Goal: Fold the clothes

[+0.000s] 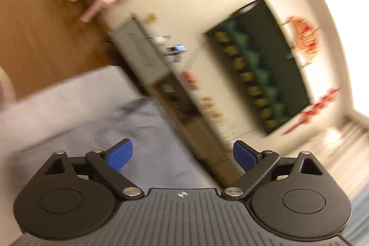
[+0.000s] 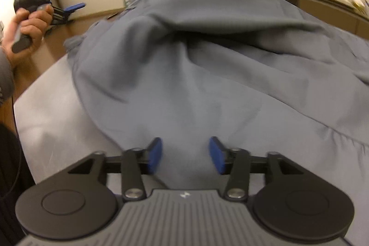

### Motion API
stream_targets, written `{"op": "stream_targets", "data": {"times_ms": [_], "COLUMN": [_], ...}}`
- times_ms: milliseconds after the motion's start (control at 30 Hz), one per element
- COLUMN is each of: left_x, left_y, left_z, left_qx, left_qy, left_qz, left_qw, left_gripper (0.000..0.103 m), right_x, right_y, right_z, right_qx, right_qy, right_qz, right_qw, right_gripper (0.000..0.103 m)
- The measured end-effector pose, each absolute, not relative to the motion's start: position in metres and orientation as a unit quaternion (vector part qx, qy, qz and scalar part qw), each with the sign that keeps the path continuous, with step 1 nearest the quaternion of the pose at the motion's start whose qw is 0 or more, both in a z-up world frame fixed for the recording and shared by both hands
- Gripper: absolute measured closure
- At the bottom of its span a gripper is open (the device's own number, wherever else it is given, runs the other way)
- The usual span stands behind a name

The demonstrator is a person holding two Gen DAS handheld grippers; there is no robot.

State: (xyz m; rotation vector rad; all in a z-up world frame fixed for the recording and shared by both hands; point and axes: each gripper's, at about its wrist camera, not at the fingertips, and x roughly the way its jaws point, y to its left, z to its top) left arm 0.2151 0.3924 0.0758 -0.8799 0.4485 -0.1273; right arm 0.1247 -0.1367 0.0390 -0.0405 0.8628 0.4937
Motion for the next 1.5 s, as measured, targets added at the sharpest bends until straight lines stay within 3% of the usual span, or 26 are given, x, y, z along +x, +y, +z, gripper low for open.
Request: {"op": "stream_targets", "data": {"times_ms": [100,133,333,367,400,433,467,500,700,733,833,900,933,967,1033,1067,1100,1300,1333,1367,1400,1433,1500], "left_x": [0.205,0.21,0.273,0.282,0.28,0.264,0.249,0.233,0.139,0.126,0.098,0.099,0.101,0.107,0.125,0.136,0.147,0.221,0.234,0.247,0.258,0.264,0.262], "left_y": [0.388,0.383,0.328,0.32,0.318,0.322,0.327,0.331,0.358,0.368,0.414,0.422,0.417,0.409,0.381,0.367,0.355,0.294,0.286,0.278,0.274,0.274,0.276], "left_z": [0.062,0.061,0.064,0.063,0.068,0.082,0.096,0.11,0.193,0.191,0.126,0.083,0.075,0.074,0.084,0.089,0.092,0.096,0.089,0.078,0.069,0.062,0.082], "left_qx": [-0.407,-0.399,-0.3,-0.28,-0.273,-0.282,-0.29,-0.297,-0.326,-0.339,-0.401,-0.415,-0.415,-0.409,-0.364,-0.344,-0.333,-0.24,-0.214,-0.188,-0.175,-0.178,-0.201], "left_qy": [0.289,0.308,0.418,0.435,0.426,0.386,0.346,0.305,0.047,0.037,0.135,0.221,0.236,0.247,0.269,0.283,0.299,0.387,0.407,0.425,0.439,0.45,0.389], "left_qz": [-0.005,-0.005,0.004,0.012,0.007,-0.013,-0.033,-0.052,-0.168,-0.157,-0.022,0.051,0.055,0.043,0.026,0.027,0.031,0.026,0.039,0.056,0.063,0.06,0.014], "left_qw": [0.867,0.864,0.857,0.856,0.863,0.878,0.892,0.903,0.929,0.927,0.906,0.881,0.877,0.878,0.891,0.895,0.894,0.89,0.887,0.884,0.879,0.873,0.899], "left_gripper": [0.004,0.004,0.001,0.008,0.04,0.063,0.093,0.101,0.103,0.103,0.103,0.103,0.1,0.088,0.054,0.015,0.002,0.002,0.005,0.041,0.096,0.102,0.103], "right_x": [0.127,0.127,0.12,0.119,0.119,0.118,0.118,0.118,0.121,0.121,0.122,0.123,0.124,0.124,0.123,0.122,0.12,0.118,0.118,0.117,0.117,0.117,0.117], "right_y": [-0.118,-0.111,-0.099,-0.103,-0.106,-0.11,-0.113,-0.117,-0.13,-0.132,-0.138,-0.142,-0.144,-0.146,-0.145,-0.144,-0.143,-0.14,-0.141,-0.143,-0.144,-0.146,-0.151], "right_z": [0.04,0.04,0.038,0.039,0.039,0.039,0.04,0.039,0.04,0.04,0.04,0.041,0.041,0.041,0.041,0.042,0.044,0.045,0.043,0.042,0.042,0.043,0.042], "right_qx": [-0.038,-0.046,-0.093,-0.093,-0.09,-0.087,-0.087,-0.083,-0.058,-0.054,-0.041,-0.032,-0.028,-0.024,-0.025,-0.022,-0.02,-0.027,-0.027,-0.03,-0.032,-0.033,-0.031], "right_qy": [0.416,0.415,0.41,0.412,0.414,0.415,0.416,0.416,0.415,0.415,0.415,0.415,0.415,0.415,0.416,0.418,0.42,0.424,0.424,0.422,0.422,0.422,0.42], "right_qz": [0.245,0.251,0.231,0.229,0.225,0.221,0.218,0.215,0.207,0.206,0.204,0.202,0.201,0.2,0.2,0.202,0.204,0.204,0.201,0.2,0.199,0.198,0.187], "right_qw": [0.875,0.873,0.878,0.877,0.878,0.878,0.879,0.88,0.884,0.884,0.886,0.887,0.887,0.887,0.887,0.885,0.884,0.882,0.883,0.884,0.884,0.884,0.888], "right_gripper": [0.046,0.04,0.038,0.038,0.038,0.038,0.038,0.038,0.038,0.038,0.036,0.029,0.026,0.025,0.025,0.025,0.026,0.026,0.026,0.026,0.026,0.025,0.026]}}
